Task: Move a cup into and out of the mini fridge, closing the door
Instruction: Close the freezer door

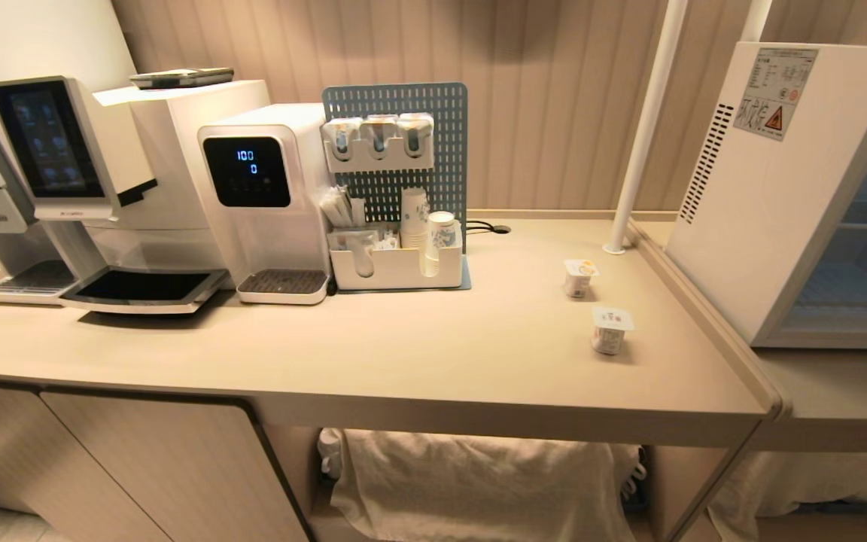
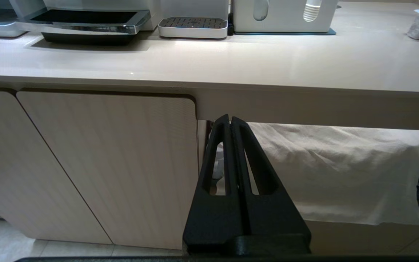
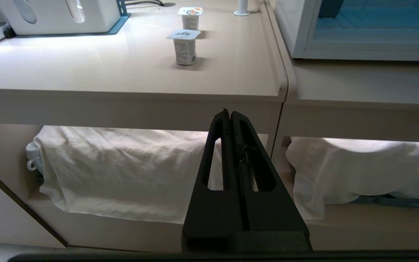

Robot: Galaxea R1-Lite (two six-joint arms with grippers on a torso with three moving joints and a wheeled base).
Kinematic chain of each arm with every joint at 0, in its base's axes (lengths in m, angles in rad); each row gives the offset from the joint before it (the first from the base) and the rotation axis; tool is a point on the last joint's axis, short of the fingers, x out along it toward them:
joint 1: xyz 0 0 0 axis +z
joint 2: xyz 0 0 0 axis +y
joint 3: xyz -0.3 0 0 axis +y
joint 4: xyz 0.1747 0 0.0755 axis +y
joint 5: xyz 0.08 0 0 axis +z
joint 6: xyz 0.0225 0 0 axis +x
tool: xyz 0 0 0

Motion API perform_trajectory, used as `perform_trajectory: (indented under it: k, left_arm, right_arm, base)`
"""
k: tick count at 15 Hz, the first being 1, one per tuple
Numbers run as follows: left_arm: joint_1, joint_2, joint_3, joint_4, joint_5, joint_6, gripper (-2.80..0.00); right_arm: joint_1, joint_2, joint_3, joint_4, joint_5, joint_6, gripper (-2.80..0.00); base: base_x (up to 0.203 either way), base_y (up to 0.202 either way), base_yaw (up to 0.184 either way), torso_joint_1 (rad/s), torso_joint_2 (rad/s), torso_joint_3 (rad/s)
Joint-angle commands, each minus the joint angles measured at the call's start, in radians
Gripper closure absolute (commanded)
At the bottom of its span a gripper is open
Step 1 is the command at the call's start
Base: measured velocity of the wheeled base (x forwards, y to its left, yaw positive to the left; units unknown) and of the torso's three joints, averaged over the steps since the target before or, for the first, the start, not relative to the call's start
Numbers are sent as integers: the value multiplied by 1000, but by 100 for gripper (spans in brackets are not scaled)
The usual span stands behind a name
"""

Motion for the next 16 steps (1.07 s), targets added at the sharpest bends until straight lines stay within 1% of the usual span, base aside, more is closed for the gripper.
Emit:
perform_trajectory:
  k: [1,13,16]
  left_arm:
    - [0,0,0,0,-1,-1,0]
    - [0,0,0,1,-1,1,0]
    - [-1,0,0,1,-1,1,0]
  right_arm:
    - [0,3,0,0,0,1,0]
    - [0,3,-2,2,0,1,0]
    - [0,4,-2,3,0,1,0]
  base:
    - [-145,0,1,-1,2,1]
    - [-5,0,0,0,-1,1]
    - [1,-151,1,5,5,1]
